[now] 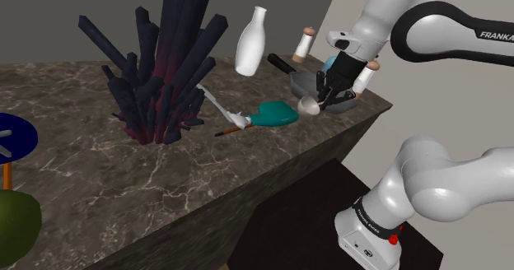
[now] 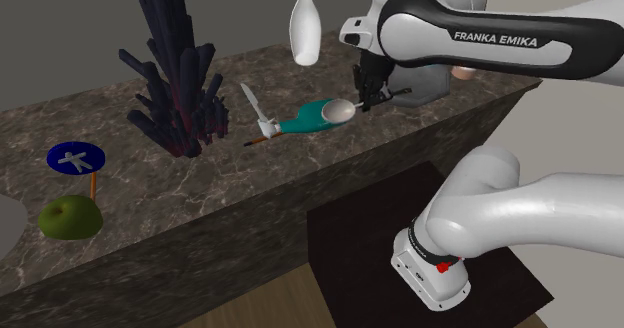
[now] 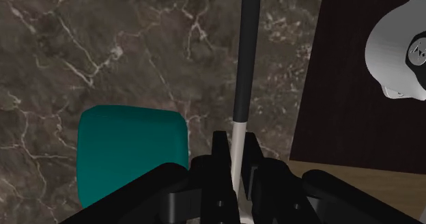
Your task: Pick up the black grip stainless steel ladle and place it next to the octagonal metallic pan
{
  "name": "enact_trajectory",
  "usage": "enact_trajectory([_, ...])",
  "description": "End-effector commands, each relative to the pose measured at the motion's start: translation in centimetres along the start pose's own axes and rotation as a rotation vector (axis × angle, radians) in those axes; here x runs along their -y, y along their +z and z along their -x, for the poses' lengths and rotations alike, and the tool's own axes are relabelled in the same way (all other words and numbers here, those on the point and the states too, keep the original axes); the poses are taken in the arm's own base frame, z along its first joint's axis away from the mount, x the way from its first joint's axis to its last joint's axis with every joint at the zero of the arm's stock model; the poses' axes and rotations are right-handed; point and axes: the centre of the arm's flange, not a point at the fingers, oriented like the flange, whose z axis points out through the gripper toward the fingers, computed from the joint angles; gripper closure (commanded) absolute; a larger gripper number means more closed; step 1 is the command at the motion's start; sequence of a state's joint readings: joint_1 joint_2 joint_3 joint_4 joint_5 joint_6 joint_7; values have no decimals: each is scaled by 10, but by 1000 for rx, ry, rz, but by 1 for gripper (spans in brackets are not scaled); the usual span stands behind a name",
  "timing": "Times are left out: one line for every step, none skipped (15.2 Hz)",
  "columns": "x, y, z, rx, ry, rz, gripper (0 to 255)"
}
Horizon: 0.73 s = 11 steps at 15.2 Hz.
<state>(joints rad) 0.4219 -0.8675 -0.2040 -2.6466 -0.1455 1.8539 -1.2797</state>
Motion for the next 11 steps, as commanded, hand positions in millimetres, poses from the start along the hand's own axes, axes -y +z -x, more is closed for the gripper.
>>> enact_trajectory([1, 10, 1, 0, 0, 0, 255])
enact_trajectory([1, 16, 1, 0, 0, 0, 255])
enact_trajectory([1, 21, 1, 0, 0, 0, 255])
enact_trajectory([2, 26, 1, 0, 0, 0, 255])
enact_trajectory([2, 31, 1, 0, 0, 0, 255])
enact_trajectory([2, 37, 1, 0, 0, 0, 255])
enact_trajectory([3, 42, 2, 0, 0, 0, 255])
enact_trajectory([3, 47, 2, 0, 0, 0, 255])
enact_trajectory([3, 53, 2, 0, 0, 0, 255])
enact_trajectory([4, 58, 2, 0, 0, 0, 255])
enact_trajectory([4, 63, 2, 0, 0, 0, 255])
